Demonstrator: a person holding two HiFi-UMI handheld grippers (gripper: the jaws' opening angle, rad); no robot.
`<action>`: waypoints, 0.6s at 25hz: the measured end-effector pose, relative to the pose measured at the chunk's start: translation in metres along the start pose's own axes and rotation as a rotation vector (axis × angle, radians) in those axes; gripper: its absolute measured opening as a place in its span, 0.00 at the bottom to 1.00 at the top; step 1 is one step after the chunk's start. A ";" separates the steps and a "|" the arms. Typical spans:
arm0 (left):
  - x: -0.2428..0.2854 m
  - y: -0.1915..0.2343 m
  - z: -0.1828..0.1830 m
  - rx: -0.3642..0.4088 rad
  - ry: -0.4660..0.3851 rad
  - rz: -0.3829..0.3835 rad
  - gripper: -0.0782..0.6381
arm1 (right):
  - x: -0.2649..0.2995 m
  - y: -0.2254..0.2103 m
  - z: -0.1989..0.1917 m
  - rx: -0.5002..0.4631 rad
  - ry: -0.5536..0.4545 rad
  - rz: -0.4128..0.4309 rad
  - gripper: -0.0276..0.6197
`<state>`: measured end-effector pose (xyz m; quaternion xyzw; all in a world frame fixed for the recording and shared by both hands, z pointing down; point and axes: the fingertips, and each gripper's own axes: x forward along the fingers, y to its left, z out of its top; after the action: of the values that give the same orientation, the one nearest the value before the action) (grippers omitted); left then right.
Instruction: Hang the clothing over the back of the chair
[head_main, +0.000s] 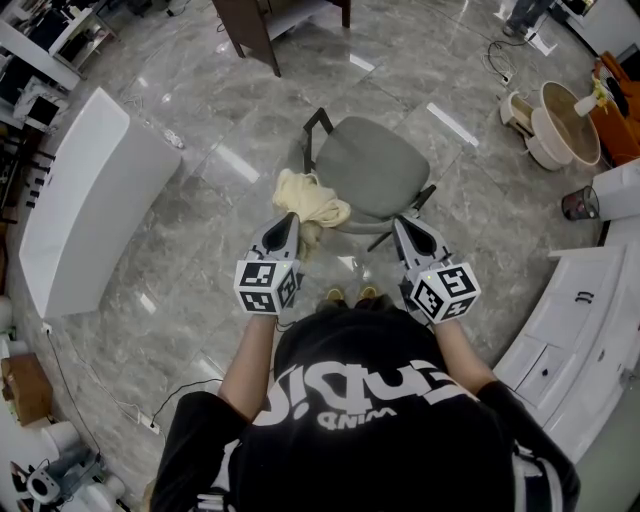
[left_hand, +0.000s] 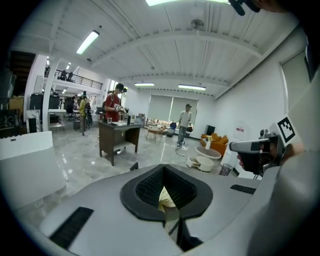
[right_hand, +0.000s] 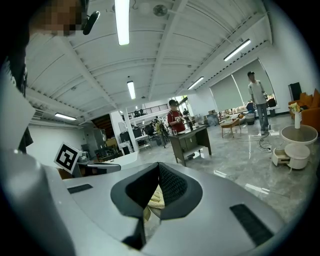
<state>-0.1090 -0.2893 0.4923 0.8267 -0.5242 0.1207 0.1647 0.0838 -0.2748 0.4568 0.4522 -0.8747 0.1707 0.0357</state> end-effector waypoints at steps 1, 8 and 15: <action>-0.004 -0.004 0.005 0.006 -0.017 -0.010 0.13 | 0.000 0.002 0.000 -0.002 -0.001 0.003 0.06; -0.031 -0.022 0.034 0.009 -0.098 -0.021 0.13 | -0.005 0.014 0.010 -0.040 -0.018 -0.002 0.06; -0.057 -0.032 0.052 0.032 -0.157 -0.037 0.13 | -0.015 0.033 0.018 -0.085 -0.069 -0.006 0.06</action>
<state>-0.1027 -0.2497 0.4187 0.8459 -0.5179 0.0610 0.1120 0.0681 -0.2514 0.4278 0.4587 -0.8804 0.1176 0.0253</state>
